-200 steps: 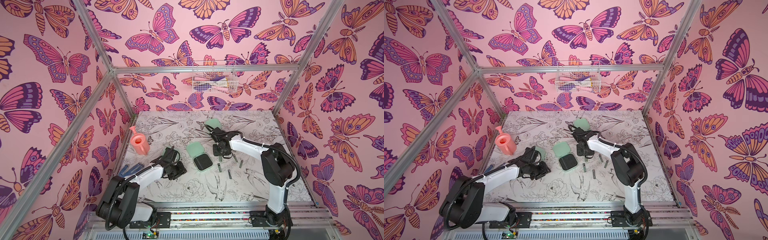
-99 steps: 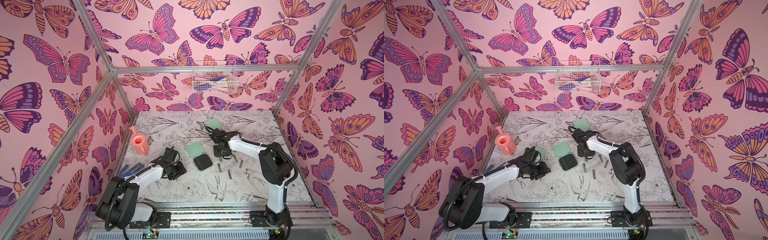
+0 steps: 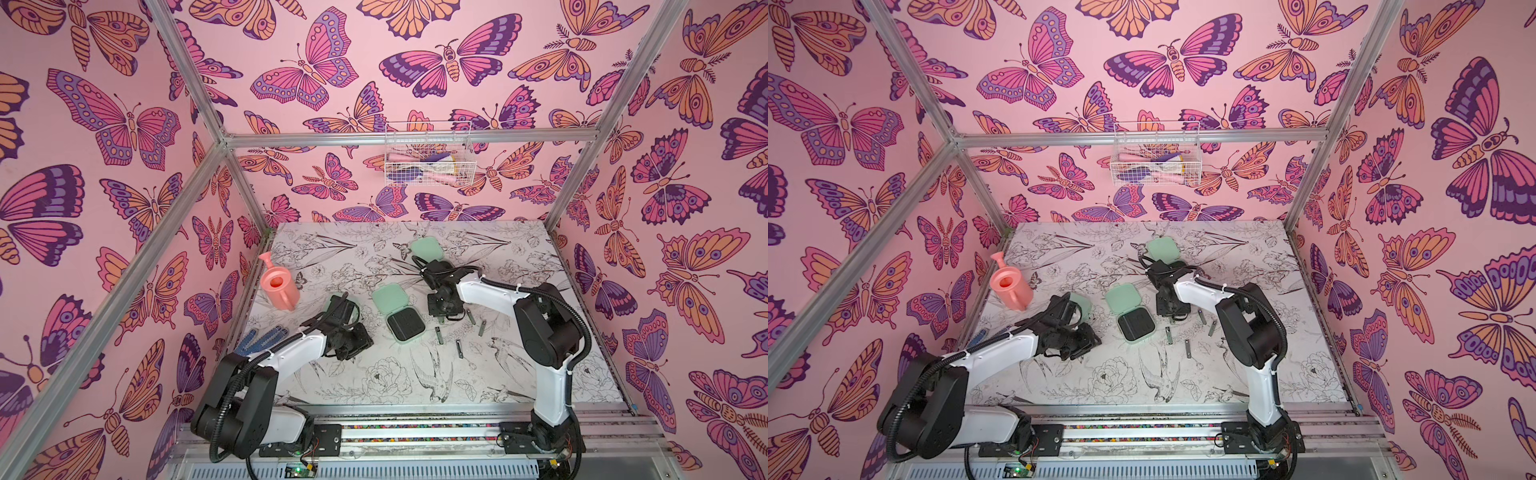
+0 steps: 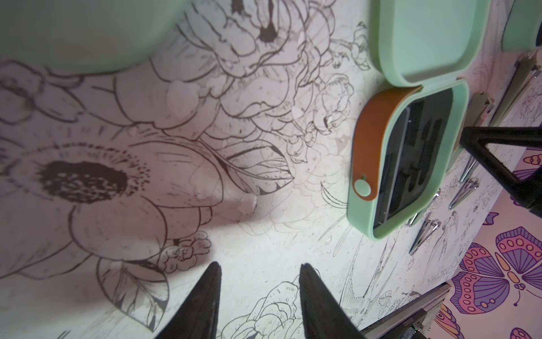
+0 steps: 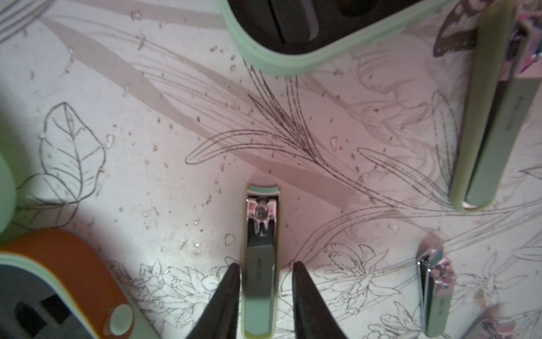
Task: Organize nail clipper sets
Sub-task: Pick up the nail clipper from the center of the board.
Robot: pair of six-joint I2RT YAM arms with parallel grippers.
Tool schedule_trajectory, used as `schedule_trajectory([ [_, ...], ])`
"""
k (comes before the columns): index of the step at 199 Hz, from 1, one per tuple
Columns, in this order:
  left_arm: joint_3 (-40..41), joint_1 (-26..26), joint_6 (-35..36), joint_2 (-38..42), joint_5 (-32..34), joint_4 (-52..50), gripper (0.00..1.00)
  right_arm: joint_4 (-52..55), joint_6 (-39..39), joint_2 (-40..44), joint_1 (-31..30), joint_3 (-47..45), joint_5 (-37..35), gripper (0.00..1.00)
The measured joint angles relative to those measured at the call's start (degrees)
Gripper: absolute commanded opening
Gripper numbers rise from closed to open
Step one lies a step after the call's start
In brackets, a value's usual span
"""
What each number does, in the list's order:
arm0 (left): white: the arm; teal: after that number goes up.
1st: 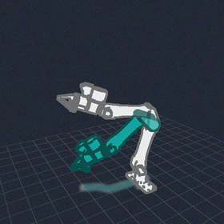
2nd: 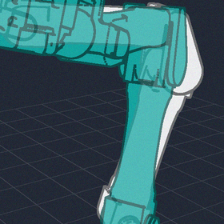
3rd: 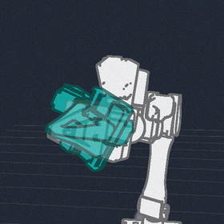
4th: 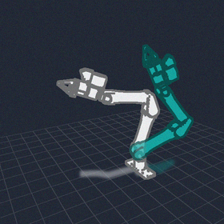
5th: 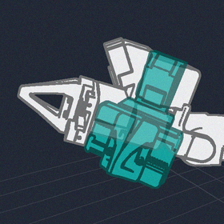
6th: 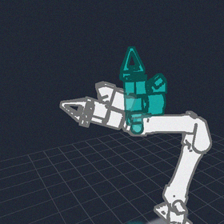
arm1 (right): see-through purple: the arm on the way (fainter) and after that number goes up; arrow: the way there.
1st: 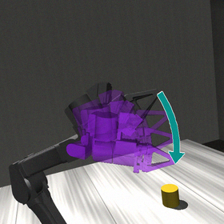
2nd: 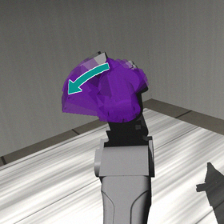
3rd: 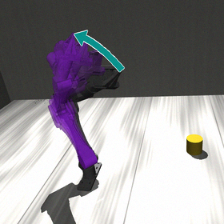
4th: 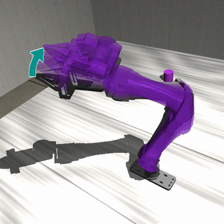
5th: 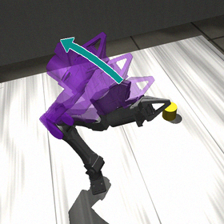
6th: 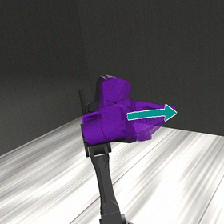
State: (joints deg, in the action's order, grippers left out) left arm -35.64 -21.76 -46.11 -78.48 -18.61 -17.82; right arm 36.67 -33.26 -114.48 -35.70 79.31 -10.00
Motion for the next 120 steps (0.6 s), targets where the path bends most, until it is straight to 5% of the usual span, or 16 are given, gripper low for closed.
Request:
schedule_trajectory([
  [120,0.0,0.0,0.0,0.0,0.0,0.0,0.46,-0.3,0.0,0.0,0.0,-0.5,0.2,0.23],
])
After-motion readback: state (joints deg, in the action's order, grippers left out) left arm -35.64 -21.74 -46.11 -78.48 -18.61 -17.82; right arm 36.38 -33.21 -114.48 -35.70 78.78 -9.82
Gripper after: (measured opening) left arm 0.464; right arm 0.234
